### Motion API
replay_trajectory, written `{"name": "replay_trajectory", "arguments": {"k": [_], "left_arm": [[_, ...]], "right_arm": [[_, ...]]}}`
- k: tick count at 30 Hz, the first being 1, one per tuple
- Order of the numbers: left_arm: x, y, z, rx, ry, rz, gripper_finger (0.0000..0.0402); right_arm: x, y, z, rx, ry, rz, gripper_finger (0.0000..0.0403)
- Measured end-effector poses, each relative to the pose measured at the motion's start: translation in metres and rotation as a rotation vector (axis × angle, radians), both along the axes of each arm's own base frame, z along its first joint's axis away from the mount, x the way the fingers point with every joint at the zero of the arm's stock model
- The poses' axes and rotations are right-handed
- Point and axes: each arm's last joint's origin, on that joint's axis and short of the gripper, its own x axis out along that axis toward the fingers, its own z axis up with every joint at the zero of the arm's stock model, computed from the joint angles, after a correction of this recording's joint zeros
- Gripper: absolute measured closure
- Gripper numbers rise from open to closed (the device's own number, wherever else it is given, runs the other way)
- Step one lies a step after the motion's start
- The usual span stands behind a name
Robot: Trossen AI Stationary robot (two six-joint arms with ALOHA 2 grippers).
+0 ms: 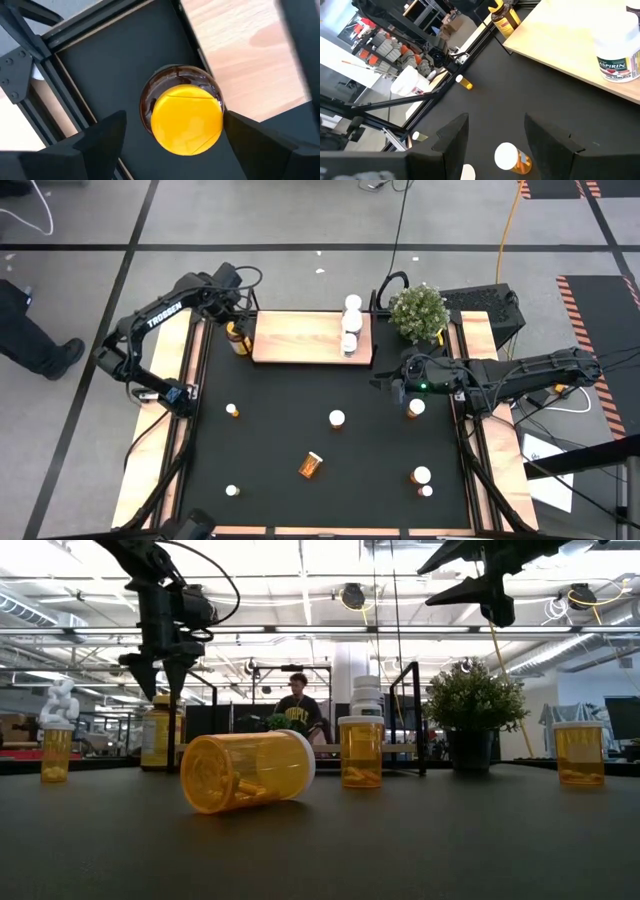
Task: Pick and place medicine bottles onto shelf by color
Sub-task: Put the top yellow pill bottle on the shelf
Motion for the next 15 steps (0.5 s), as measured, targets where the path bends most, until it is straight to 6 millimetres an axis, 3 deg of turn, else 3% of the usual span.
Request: {"name": "replay_trajectory", "arguments": {"k": [7, 12, 15], "left_arm": [[-0.003, -0.005, -0.023, -0.039, -0.005, -0.001, 0.0067], [-0.002, -0.004, -0.019, -0.026, -0.007, 0.003, 0.0073], [-0.001, -0.002, -0.011, 0.01, -0.003, -0.009, 0.0102]], "right_arm": [[0.0, 0.0, 0.0, 0.002, 0.0, -0.001, 0.0216], [0.0, 0.0, 0.0, 0.003, 0.0, 0.0, 0.0216], [0.0, 0.0, 0.0, 0.003, 0.0, 0.0, 0.0216]]}}
